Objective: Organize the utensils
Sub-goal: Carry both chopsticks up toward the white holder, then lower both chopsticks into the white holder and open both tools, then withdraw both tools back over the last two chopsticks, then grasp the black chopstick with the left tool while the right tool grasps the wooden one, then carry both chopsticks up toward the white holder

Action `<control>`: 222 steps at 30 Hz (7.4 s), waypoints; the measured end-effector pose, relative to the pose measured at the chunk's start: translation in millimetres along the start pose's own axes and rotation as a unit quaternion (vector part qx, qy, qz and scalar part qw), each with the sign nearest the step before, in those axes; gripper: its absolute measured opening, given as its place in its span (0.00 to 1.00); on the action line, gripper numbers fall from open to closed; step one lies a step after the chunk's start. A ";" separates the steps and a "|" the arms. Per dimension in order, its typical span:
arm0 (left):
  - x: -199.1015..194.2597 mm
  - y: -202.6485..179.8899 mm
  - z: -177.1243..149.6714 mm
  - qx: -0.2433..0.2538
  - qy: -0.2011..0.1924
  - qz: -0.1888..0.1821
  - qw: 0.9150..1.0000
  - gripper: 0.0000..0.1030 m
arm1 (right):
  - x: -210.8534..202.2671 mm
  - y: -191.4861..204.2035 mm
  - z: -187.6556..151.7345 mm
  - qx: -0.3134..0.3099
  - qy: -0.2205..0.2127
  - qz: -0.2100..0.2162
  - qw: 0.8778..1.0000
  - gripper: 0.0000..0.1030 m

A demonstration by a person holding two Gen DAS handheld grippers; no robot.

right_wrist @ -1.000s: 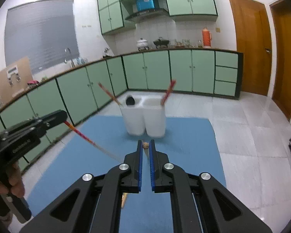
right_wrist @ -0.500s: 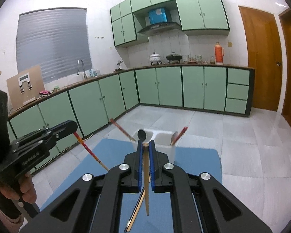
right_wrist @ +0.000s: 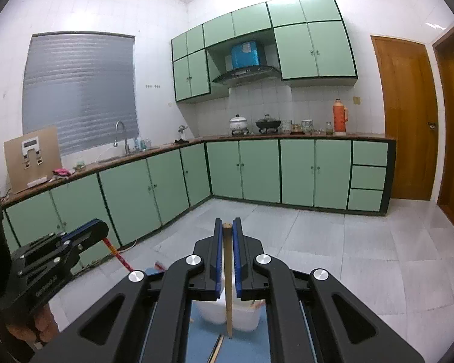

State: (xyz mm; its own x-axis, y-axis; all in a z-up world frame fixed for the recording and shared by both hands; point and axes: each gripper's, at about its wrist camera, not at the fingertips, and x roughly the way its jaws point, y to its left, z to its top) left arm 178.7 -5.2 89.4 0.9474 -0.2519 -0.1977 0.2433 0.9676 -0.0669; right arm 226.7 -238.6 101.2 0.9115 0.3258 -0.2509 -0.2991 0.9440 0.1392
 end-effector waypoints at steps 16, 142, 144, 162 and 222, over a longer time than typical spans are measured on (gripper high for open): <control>126.1 -1.7 -19.5 0.020 0.034 0.023 0.999 0.05 | 106.5 -25.6 -12.7 0.002 0.034 -0.022 0.999 0.06; -46.9 20.0 -269.0 0.000 0.279 0.038 0.960 0.90 | -37.7 20.7 -337.4 0.047 0.274 -0.092 0.956 0.07; -44.1 11.6 -271.5 0.004 0.283 0.030 0.959 0.90 | -40.4 14.0 -337.9 0.053 0.273 -0.096 0.956 0.07; -16.0 -22.8 -298.9 0.016 0.335 0.017 0.942 0.50 | -49.7 0.4 -340.6 0.075 0.262 -0.086 0.958 0.07; -50.5 -9.9 -72.3 0.017 0.118 -0.033 0.992 0.05 | -62.0 2.5 -112.3 -0.001 0.102 0.012 0.995 0.06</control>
State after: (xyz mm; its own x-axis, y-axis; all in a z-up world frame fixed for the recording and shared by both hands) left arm 113.5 -3.1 29.3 0.8549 -0.3067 -0.4184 0.3130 0.9481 -0.0555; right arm 137.8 -250.6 9.6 0.8281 0.3522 -0.4360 -0.3215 0.9357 0.1453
